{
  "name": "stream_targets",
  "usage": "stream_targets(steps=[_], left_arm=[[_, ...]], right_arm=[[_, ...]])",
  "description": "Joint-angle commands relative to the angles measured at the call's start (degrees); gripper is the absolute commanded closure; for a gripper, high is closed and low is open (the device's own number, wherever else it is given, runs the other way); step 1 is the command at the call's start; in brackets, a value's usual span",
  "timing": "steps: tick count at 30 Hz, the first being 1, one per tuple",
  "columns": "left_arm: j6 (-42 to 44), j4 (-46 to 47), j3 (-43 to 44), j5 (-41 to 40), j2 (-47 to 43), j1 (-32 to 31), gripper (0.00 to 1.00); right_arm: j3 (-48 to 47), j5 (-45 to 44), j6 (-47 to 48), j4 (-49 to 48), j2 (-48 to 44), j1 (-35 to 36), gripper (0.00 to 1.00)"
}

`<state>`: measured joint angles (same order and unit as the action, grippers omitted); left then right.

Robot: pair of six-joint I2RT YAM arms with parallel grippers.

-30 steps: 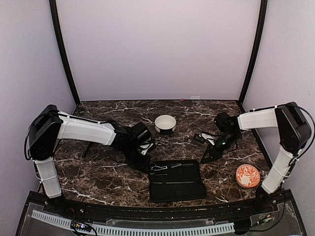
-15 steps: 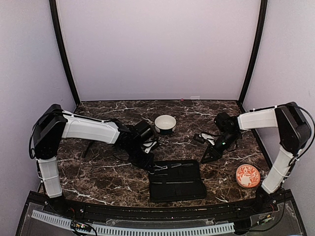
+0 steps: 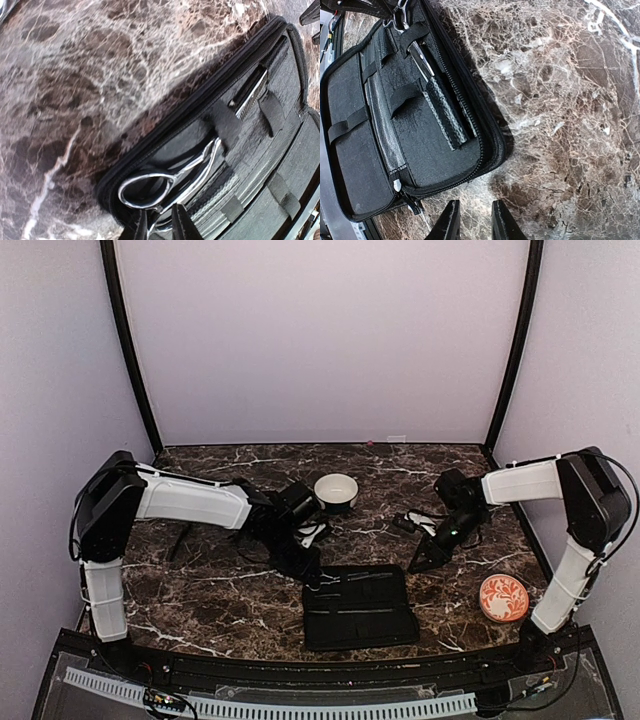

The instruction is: Sort the hair-cutting tools

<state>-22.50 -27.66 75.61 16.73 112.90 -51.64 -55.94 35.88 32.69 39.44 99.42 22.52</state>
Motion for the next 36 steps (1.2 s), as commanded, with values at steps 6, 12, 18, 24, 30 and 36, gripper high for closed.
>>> stream_targets(steps=[6,12,18,24,30,36], left_arm=[[1.47,1.69,2.9,2.87,2.34,0.22,0.83],[1.56,2.31,3.73,3.69,3.17,0.22,0.83],[1.58,3.24,4.77,5.49,3.9,-0.02,0.83],[1.67,4.27,6.95,8.01,5.59,-0.88,0.83],[1.71,4.28,8.62,7.85,6.83,-1.44,0.82],[1.74,4.37,8.99,7.43,7.06,-1.49,0.82]], right_arm=[[0.04,-0.56,0.29,0.02,0.58,0.37,0.79],[0.02,-0.7,0.28,-0.01,0.54,0.33,0.79],[-0.04,-0.66,0.33,0.02,0.53,0.33,0.79],[-0.19,-0.86,0.34,-0.03,0.59,0.33,0.79],[-0.12,-0.95,0.21,-0.08,0.29,0.33,0.79],[-0.13,-0.95,0.24,-0.07,0.32,0.33,0.79]])
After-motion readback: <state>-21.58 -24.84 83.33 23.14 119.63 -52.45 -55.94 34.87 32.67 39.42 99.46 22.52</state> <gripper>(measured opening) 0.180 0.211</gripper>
